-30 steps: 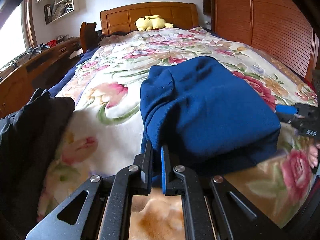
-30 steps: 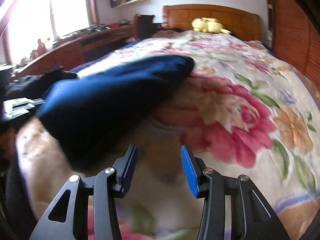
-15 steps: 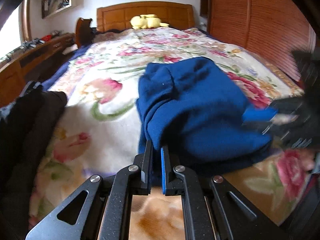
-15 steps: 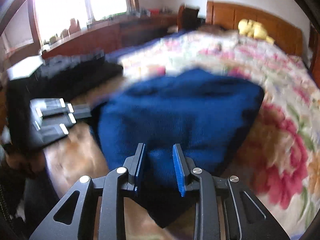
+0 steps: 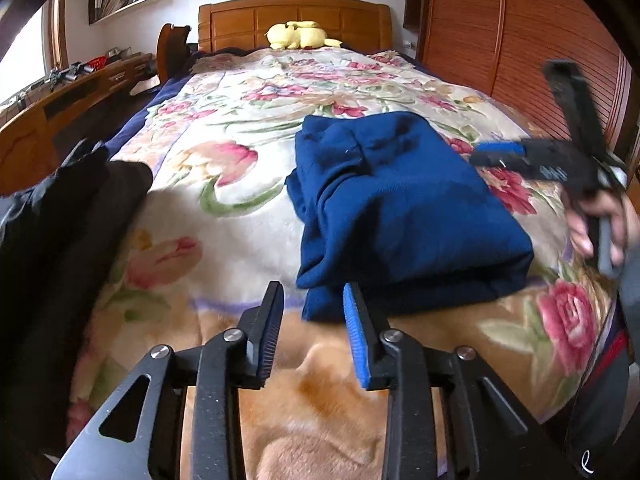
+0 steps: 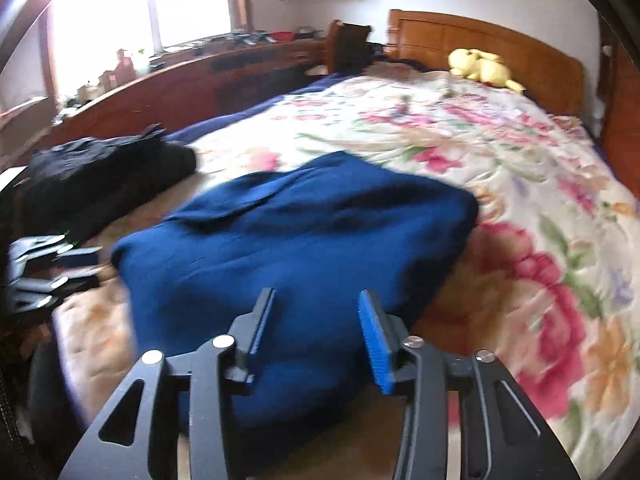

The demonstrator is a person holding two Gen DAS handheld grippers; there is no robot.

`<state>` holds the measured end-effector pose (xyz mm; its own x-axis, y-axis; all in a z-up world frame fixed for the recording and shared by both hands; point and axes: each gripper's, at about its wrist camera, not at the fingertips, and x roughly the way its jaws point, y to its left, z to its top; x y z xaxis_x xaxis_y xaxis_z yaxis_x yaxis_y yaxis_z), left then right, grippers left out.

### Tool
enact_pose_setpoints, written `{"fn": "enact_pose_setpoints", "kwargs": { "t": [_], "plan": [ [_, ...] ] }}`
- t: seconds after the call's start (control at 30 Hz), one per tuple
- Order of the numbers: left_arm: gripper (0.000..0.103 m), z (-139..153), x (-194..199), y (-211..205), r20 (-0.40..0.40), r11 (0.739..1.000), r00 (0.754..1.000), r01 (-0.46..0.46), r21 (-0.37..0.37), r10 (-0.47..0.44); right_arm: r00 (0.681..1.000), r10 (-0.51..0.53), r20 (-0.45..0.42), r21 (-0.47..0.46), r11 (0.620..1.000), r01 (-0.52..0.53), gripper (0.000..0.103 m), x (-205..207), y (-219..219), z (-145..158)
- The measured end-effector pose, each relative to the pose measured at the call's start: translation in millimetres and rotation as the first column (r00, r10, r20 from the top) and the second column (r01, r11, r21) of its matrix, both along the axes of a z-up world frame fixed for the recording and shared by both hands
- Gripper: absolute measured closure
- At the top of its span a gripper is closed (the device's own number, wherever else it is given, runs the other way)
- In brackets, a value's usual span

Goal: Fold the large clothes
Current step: 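Grasp the folded jacket with both tools and lift it off the bed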

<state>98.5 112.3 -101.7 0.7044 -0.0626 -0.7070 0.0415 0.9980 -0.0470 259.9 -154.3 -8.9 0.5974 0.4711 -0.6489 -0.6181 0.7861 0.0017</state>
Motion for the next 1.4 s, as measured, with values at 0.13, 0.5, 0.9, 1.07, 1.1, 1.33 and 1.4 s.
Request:
{"fn": "enact_pose_setpoints", "kwargs": {
  "t": [0.13, 0.5, 0.9, 1.07, 1.1, 1.33, 1.4],
  "plan": [
    [0.069, -12.4, 7.4, 2.8, -0.031, 1.0, 1.0, -0.003, -0.012, 0.002, 0.997, -0.084, -0.001, -0.078, 0.994, 0.083, 0.054, 55.9, -4.1, -14.6],
    [0.069, -30.2, 24.2, 11.2, -0.069, 0.999, 0.998, -0.011, -0.042, 0.008, 0.978, -0.196, -0.064, -0.065, 0.979, 0.192, 0.018, 156.2, 4.8, -35.4],
    [0.083, -33.8, 37.8, -0.4, -0.083, 0.992, 0.996, 0.031, -0.124, -0.042, 0.929, -0.132, -0.346, 0.167, 0.966, 0.2, 0.042, 220.2, -10.6, -78.5],
    [0.098, -21.9, 31.8, 2.5, -0.04, 0.988, 0.998, 0.048, -0.15, -0.055, 0.96, -0.082, -0.268, 0.18, 0.975, 0.133, 0.086, 200.4, -1.8, -50.8],
    [0.098, -15.9, 28.0, 2.9, -0.022, 0.987, 0.998, 0.054, -0.15, -0.057, 0.97, -0.085, -0.227, 0.177, 0.976, 0.127, 0.087, 191.9, 0.9, -39.6],
    [0.099, 48.9, -12.0, 37.0, 0.133, 0.995, 0.991, 0.02, -0.101, -0.006, 0.999, -0.044, 0.006, 0.179, 0.983, 0.042, 0.089, 128.7, 54.6, 53.0],
    [0.099, 71.9, -28.4, 63.3, 0.174, 0.997, 0.984, -0.018, -0.079, 0.032, 0.998, -0.018, 0.057, 0.183, 0.983, 0.007, 0.089, 109.4, 80.4, 78.2]
  ]
}}
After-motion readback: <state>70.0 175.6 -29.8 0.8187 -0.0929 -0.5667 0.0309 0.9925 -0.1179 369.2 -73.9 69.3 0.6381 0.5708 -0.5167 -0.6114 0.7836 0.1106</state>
